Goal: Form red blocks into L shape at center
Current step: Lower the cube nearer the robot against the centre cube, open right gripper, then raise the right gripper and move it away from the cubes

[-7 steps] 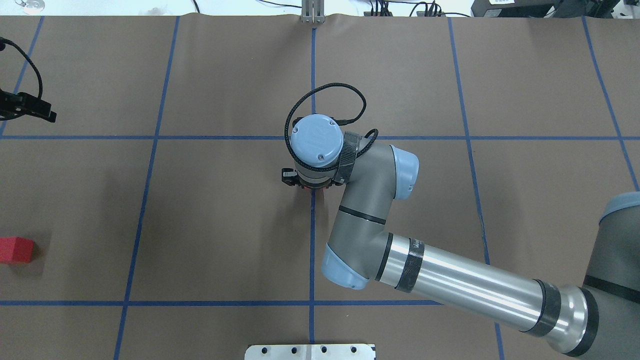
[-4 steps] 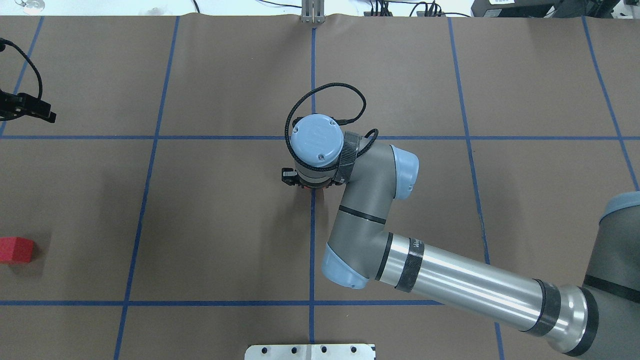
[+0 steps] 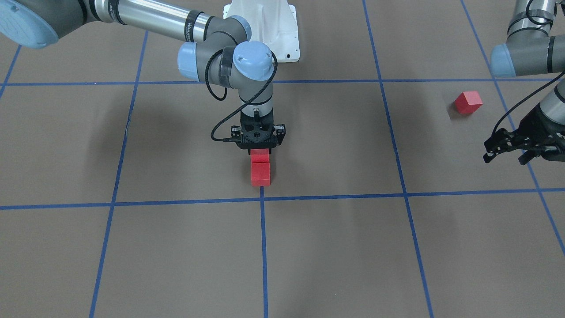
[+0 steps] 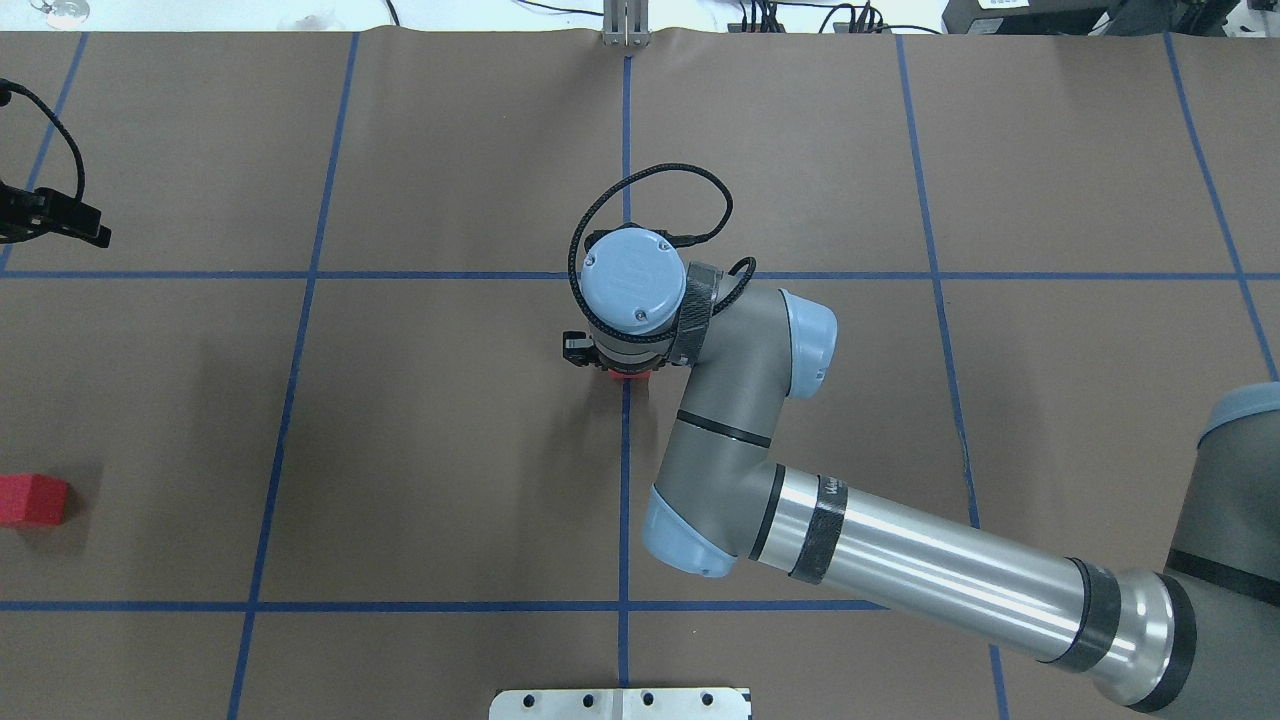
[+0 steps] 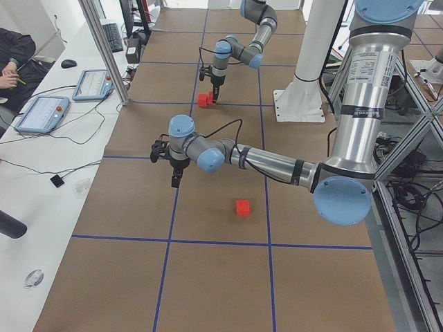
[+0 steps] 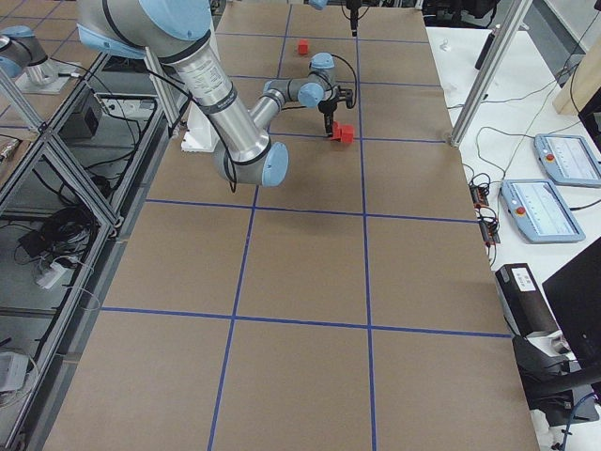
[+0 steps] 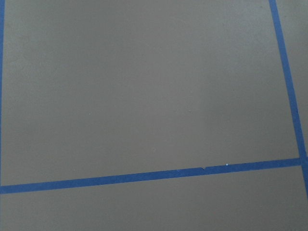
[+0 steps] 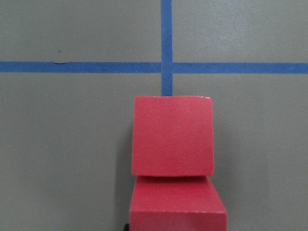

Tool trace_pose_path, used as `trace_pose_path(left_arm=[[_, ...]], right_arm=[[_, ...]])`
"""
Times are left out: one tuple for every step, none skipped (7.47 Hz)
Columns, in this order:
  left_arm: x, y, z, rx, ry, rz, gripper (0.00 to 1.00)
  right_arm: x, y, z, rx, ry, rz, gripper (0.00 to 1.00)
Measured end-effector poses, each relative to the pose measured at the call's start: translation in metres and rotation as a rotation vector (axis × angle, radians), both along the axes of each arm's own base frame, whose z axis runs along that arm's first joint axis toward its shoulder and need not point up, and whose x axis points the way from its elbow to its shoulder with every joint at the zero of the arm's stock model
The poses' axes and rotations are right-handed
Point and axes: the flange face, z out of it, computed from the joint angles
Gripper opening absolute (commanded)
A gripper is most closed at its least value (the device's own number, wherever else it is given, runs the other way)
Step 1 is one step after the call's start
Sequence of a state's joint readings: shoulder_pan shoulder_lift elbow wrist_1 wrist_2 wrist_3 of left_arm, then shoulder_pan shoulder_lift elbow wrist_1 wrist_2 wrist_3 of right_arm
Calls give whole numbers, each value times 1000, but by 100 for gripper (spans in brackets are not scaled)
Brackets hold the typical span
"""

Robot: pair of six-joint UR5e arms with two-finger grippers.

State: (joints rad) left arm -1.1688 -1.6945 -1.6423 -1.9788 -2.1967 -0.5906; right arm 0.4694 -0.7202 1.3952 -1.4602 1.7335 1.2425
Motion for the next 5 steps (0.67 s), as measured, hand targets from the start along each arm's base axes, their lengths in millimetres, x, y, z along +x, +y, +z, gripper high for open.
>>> trace_pose_path(left_arm=[[0,0,0,0,0,0,100],[0,0,0,-1,0,1,100],[1,0,1,-1,-1,1,100],[1,0,1,-2,-1,1,100],[0,0,0,-1,0,0,100]], right_arm=[[0,0,-1,0,-1,2,98],[1,-1,-1,1,-2,3,98],[1,-1,-1,2,-2,4,98],[3,-4,-3,5,-8,7,98],[9,-11,-8,7,-22,15,98]])
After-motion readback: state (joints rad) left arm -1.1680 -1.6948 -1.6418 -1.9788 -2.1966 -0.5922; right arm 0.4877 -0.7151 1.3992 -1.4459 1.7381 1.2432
